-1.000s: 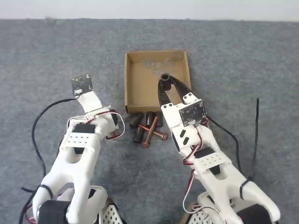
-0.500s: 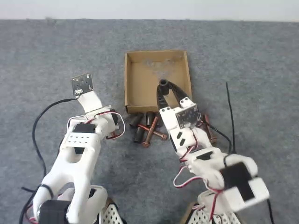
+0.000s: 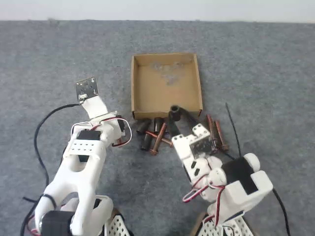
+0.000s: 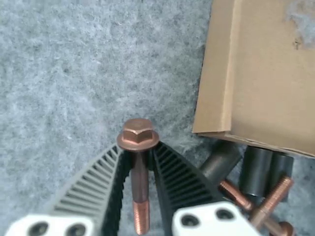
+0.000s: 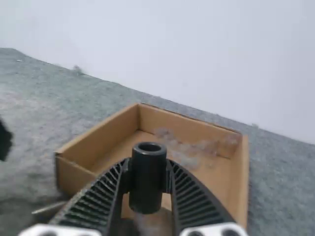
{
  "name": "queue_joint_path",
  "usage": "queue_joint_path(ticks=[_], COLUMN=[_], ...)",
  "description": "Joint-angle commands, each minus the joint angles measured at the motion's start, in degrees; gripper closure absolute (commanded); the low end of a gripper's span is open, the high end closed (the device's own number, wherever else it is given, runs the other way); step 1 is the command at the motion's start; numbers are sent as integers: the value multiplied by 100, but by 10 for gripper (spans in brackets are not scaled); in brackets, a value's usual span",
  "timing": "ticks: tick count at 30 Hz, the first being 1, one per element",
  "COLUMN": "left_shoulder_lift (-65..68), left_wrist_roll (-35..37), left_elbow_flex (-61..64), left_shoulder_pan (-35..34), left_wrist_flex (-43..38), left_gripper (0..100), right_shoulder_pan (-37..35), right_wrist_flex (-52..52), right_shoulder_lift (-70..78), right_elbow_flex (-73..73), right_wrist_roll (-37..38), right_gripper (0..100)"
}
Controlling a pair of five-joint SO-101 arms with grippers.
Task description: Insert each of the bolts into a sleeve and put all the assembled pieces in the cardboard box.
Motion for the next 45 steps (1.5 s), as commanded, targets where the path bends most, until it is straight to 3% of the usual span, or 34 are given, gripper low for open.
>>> queue_joint_path(ticks=[1, 13, 21, 29, 40, 45], left_shoulder_lift=[-185, -211, -413, -1802, -4009, -4721], left_wrist_roll=[-44, -44, -53, -53, -26, -9], left_elbow_flex=[-40, -57, -312, -312, 884, 1393], left_shoulder_pan=[26, 44, 193, 615, 738, 747], left_wrist_flex=[-158, -185, -1143, -1556, -1591, -1582], left_gripper=[990, 990, 990, 990, 990, 990], right_shoulder_pan=[-145, -242, -681, -813, -1147, -1279], right_wrist_flex=[-497, -620, -637, -637, -567, 66], right_shoulder_lift=[22, 277, 523, 690, 699, 699], right_elbow_flex=[264, 352, 290, 246, 35, -378], right_wrist_roll=[-62, -70, -79, -79, -70, -44], right_gripper=[992, 992, 992, 992, 992, 992])
